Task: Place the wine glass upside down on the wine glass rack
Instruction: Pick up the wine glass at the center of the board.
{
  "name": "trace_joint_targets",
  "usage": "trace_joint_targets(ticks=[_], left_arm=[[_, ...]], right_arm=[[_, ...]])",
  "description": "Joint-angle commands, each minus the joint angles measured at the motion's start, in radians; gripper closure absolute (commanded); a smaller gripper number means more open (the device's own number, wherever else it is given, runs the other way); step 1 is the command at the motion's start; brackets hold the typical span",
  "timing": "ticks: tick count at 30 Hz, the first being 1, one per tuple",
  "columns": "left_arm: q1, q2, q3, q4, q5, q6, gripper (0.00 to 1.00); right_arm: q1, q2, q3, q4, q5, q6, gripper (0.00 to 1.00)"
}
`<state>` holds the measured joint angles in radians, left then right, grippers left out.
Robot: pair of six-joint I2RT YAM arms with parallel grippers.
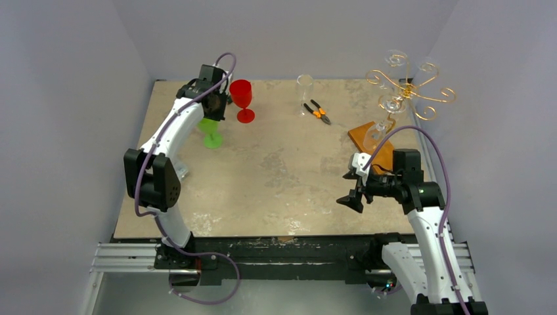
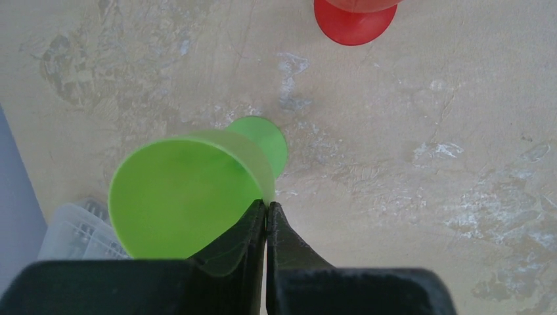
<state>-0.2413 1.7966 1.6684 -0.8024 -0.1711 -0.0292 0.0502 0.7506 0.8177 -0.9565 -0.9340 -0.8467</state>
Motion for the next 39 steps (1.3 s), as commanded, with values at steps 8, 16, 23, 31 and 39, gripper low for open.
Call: trace_joint_targets(ticks=[8,16,23,31,39], left_arm=[[0.007,-0.127,-0.039,-0.002,0.051,-0.006,1.0],[0.007,-0.493,-0.281,0.051,0.297,-0.149,1.0],[-0.022,-0.846,-0.64,0.263,0.578,-0.356,1.0],[-0.215,-1.14,-0.888,0.448,0.556,-0.56,1.0],[-0.339,-1.271,-1.119,0.685,0.487,-0.738,1.0]], right_arm=[[-0.001,-0.015,0.001,0.002,-0.01,-0.012,0.24],[-0.002,-0.015,0.001,-0.003,-0.029,-0.014,0.24],[-0.002,0.007,0.017,-0.029,-0.055,-0.037,0.26],[-0.001,0.084,0.097,-0.127,0.02,-0.065,0.26],[0.001,0.11,0.15,-0.126,0.086,0.011,0.27]])
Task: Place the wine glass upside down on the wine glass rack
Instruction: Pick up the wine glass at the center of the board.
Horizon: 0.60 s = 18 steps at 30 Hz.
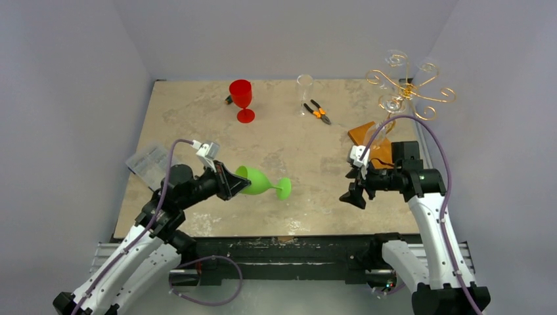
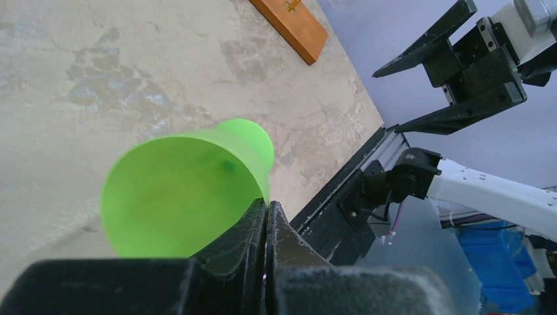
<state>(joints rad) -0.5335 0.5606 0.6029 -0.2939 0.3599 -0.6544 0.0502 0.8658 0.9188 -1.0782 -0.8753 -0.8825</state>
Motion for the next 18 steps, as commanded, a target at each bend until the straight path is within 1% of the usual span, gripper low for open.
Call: trace_joint_targets(ticks=[1,5,9,13,18], left_arm=[[-0.061,-0.044,-0.071,0.199,-0.053,-0.126,1.0],[-0.133,-0.072,-0.143,0.293,-0.127,-0.177,1.0],[-0.197,-0.094,-0.234,0.427,-0.21,-0.235,1.0],[-0.254,-0.097,-0.265,0.477,-0.279,-0.239,1.0],[-0.301,-0.097,-0.286,0.534,-0.34,-0.232,1.0]], right_arm=[[0.002,-0.003,0.054,0.003,0.03,0.063,0.26],[0.001,0.017,0.075,0.011,0.028,0.11,0.27],[0.001,0.039,0.089,0.016,0.01,0.141,0.27],[0.002,0.044,0.086,0.039,0.015,0.178,0.27],[0.002,0.043,0.075,0.065,0.011,0.212,0.27]])
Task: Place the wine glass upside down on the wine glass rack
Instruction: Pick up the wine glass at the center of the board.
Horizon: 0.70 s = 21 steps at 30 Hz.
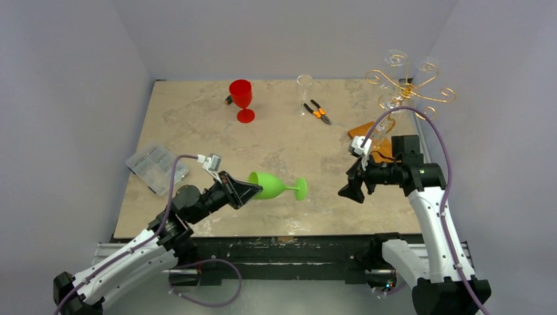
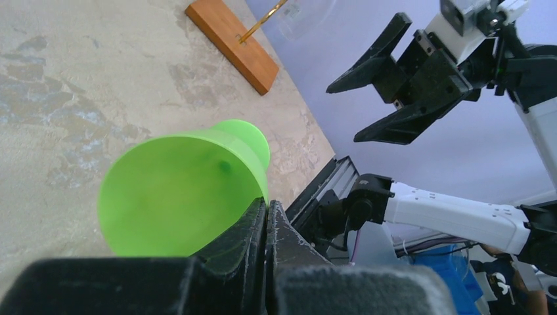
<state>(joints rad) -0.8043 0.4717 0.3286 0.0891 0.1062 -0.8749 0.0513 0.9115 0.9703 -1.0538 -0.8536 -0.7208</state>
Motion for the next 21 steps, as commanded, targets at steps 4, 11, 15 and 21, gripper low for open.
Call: trace_joint_targets(ticks=[4,11,15,21], left_arm=[[-0.074,-0.009,-0.045,0.232,-0.157,-0.009,1.0],[-0.159,0.024,-0.06,0.311,-0.237,0.015,1.0],[-0.201,0.039,-0.061,0.336,-0.273,0.032,1.0],[-0.263,0.056,-0.063,0.362,-0.329,0.056,1.0]], right_arm=[[0.001,-0.002,0.031,0.047,-0.017,0.069,0.27],[0.001,-0.002,0.048,0.049,-0.023,0.087,0.27],[0.002,-0.006,0.056,0.04,-0.024,0.089,0.27],[0.001,-0.019,0.068,0.018,-0.027,0.092,0.26]])
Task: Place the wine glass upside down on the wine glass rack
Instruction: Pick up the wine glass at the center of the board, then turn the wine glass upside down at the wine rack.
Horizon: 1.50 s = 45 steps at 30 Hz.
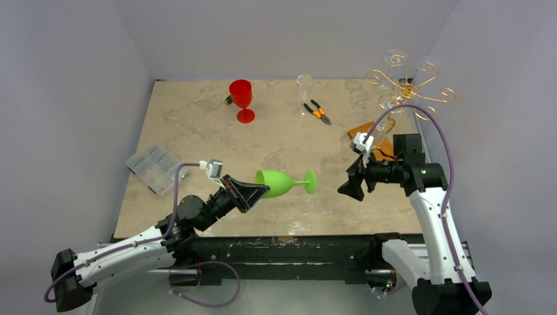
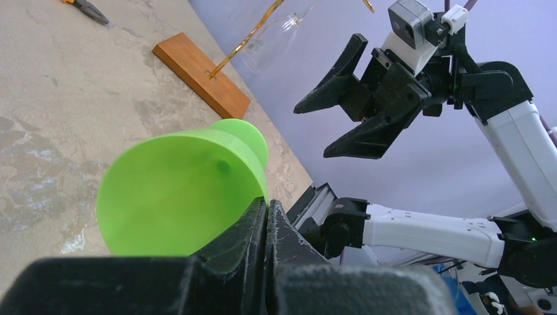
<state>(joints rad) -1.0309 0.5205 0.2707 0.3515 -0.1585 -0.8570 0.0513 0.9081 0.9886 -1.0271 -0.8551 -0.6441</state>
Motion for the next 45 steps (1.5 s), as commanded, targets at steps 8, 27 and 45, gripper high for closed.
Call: trace_joint_targets(ticks=[8,27,45], left_arm=[[-0.116,0.032,-0.004,0.135,-0.14,0.073,1.0],[-0.211,0.085,-0.001,0.259,-0.246,0.133,1.0],[-0.236,0.31,0.168,0.415,-0.246,0.212,1.0]], right_arm=[[0.002,-0.024,0.071,-0.045,-0.04,0.02,0.26],[0.002,-0.012,0.093,0.001,-0.066,0.195,0.27],[0.001,0.036,0.054,0.204,-0.013,0.528,0.29]])
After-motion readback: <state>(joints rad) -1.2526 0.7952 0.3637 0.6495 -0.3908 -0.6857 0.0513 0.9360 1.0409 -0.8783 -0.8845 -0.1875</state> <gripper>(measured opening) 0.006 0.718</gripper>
